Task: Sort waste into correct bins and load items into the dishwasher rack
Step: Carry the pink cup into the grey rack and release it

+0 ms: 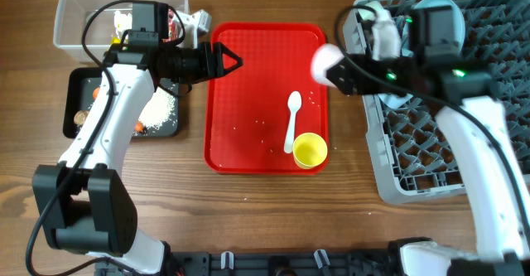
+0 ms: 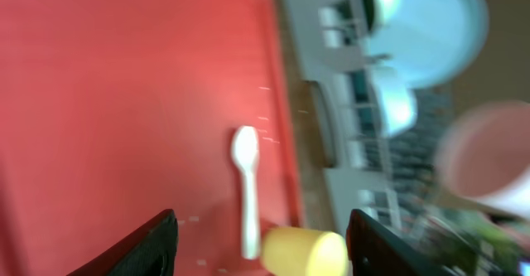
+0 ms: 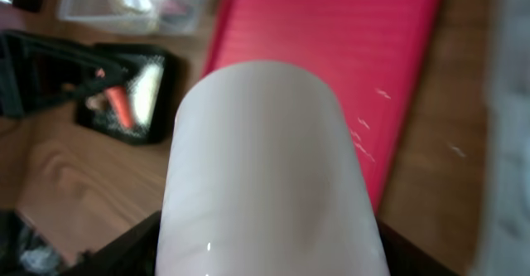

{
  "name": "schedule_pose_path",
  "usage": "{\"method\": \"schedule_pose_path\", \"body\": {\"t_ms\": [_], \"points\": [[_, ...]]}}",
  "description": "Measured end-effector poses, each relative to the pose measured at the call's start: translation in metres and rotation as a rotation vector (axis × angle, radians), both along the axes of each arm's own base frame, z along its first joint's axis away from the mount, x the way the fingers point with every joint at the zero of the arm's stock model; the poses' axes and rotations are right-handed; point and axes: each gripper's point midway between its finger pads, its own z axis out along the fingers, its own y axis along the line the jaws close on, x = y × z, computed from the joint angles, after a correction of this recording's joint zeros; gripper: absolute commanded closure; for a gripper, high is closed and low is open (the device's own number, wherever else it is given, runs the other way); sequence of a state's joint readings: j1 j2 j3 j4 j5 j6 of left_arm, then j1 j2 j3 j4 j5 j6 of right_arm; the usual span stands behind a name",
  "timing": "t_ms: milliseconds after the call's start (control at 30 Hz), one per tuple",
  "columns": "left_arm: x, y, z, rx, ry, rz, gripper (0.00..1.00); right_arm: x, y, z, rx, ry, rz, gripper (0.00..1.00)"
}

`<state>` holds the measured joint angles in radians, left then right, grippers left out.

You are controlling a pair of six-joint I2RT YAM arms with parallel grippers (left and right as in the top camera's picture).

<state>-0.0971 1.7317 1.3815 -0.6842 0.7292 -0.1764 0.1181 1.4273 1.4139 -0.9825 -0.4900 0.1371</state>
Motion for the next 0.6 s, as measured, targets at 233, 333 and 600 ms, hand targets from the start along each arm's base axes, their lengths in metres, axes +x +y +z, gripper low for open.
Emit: {"method": "schedule_pose_path", "body": {"t_ms": [233,333,600], "points": [[0.007,0.016,-0.012,0.106,-0.005,0.063,0.36,-0.047,-0.058,0.019,-0.181,0.068,-0.189,0.36],[0.008,0.020,-0.015,0.131,-0.001,0.076,0.38,-0.068,-0.079,0.009,-0.266,0.152,-0.262,0.36],[0.011,0.032,-0.023,0.205,0.002,0.118,0.38,-0.085,-0.122,-0.002,-0.420,0.246,-0.430,0.36]]}}
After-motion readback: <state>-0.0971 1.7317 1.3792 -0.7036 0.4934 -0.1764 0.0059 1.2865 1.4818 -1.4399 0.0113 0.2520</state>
